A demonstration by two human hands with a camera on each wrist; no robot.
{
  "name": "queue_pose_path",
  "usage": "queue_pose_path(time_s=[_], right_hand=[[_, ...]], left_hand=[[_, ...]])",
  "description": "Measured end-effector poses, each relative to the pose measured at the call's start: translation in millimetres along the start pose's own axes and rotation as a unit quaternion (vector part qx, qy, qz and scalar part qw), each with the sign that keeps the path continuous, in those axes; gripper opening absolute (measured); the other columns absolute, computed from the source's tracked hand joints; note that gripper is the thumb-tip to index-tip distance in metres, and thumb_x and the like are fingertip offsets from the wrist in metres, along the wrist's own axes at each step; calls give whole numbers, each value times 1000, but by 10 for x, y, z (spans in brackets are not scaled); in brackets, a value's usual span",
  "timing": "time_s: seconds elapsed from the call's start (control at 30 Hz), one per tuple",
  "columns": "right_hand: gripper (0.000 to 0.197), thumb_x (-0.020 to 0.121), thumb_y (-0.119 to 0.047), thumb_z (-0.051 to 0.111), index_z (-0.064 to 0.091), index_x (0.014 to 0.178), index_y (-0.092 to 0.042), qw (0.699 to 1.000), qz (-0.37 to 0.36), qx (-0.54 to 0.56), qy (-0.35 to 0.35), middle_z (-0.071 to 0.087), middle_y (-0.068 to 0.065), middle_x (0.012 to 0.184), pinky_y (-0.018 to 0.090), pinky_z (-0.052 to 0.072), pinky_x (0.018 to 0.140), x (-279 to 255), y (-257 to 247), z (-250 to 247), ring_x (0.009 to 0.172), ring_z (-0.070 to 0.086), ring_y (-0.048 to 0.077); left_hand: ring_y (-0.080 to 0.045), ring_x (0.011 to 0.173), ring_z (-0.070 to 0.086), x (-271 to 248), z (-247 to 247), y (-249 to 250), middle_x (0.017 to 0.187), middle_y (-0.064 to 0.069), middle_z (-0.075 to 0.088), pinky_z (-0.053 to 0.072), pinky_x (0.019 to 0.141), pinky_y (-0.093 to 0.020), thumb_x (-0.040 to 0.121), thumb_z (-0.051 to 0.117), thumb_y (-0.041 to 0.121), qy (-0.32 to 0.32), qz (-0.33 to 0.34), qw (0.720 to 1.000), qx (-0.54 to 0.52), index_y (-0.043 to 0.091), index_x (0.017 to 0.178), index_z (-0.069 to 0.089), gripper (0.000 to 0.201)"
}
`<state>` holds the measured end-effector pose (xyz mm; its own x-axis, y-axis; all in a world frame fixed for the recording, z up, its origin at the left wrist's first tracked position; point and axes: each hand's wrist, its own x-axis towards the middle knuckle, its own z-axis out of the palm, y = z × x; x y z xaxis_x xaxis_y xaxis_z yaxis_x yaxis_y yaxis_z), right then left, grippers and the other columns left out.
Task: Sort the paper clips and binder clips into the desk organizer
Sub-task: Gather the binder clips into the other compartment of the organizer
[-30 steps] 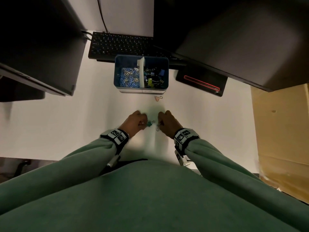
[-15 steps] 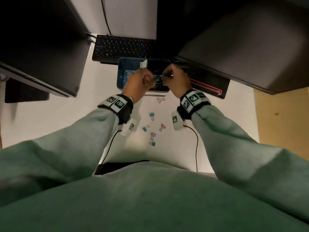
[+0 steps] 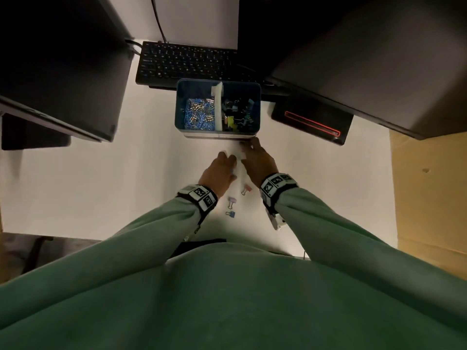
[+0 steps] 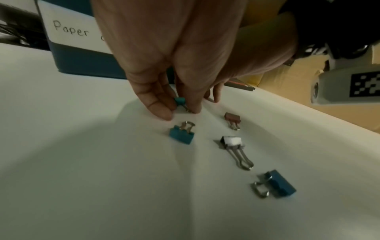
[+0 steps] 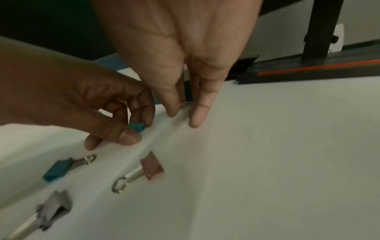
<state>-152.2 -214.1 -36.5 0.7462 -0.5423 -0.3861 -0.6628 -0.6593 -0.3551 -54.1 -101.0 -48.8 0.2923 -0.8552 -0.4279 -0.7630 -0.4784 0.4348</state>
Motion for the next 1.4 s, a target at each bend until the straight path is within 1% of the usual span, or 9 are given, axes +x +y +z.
queue_pose_path(time_s=[0.2,0.37,0.47,0.57,0.73,0.9,1.03,1.2,1.4], right_hand=[[22,91,-11,49,55,111,-4,996,-54,-43,-53,49,19,112,41,47,79,28,141,30,102,51,36],[5,98,-15,45,42,100,-12,949,60,291,-104,67,14,82,45,60,69,-388,356,-134,65,68,26],[30,99,-10,37,42,123,-26,936,57,325,-119,63,16,82,39,60,64,-598,473,-144,62,67,29],[22,98,-14,42,57,114,-16,963,18,241,-118,51,11,86,33,47,65,-622,414,-82,70,55,26],[37,91,-22,62,48,121,-6,988,-71,61,-124,45,11,117,40,48,80,-672,141,164,97,54,27],[21,96,-10,45,47,115,1,993,-36,21,-112,50,20,113,40,44,74,-652,52,175,93,58,36],[14,89,1,38,47,96,-8,978,10,163,-128,55,16,88,38,48,64,-786,143,99,71,57,29],[25,93,0,36,57,101,-10,951,34,283,-117,50,13,97,26,57,56,-776,117,65,68,65,29],[22,87,-15,67,63,105,-3,968,-35,228,-96,45,6,107,15,48,70,-705,-27,217,78,54,15]], left_hand=[[-29,77,58,-18,-93,-83,91,-11,55,45,67,-34,89,58,11,11,18,997,-71,8,92,48,11],[-7,60,44,-230,-327,-275,73,-9,55,38,60,-25,89,44,0,13,34,982,-186,9,85,40,11],[-11,68,39,-398,-398,-345,79,-7,50,36,65,-23,84,38,-4,-20,32,980,-195,9,89,42,14],[-13,78,48,-492,-254,-347,96,-3,51,42,73,-30,97,42,19,-63,41,987,-139,16,105,45,10],[-30,110,56,-520,24,-295,148,-20,26,46,94,-38,97,51,26,-106,71,990,57,7,145,27,57],[-38,112,56,-538,71,-324,143,-23,35,47,96,-43,101,41,26,-70,95,989,93,-1,140,29,49],[-28,106,58,-571,73,-372,113,-4,62,39,103,-41,86,11,75,-54,98,990,84,26,115,49,68],[-25,88,60,-822,32,-193,107,-2,59,40,76,-26,99,39,26,-47,129,990,3,21,109,52,17],[-20,101,57,-1003,312,-78,119,0,52,49,79,-33,91,57,40,-42,148,987,44,21,110,58,27]])
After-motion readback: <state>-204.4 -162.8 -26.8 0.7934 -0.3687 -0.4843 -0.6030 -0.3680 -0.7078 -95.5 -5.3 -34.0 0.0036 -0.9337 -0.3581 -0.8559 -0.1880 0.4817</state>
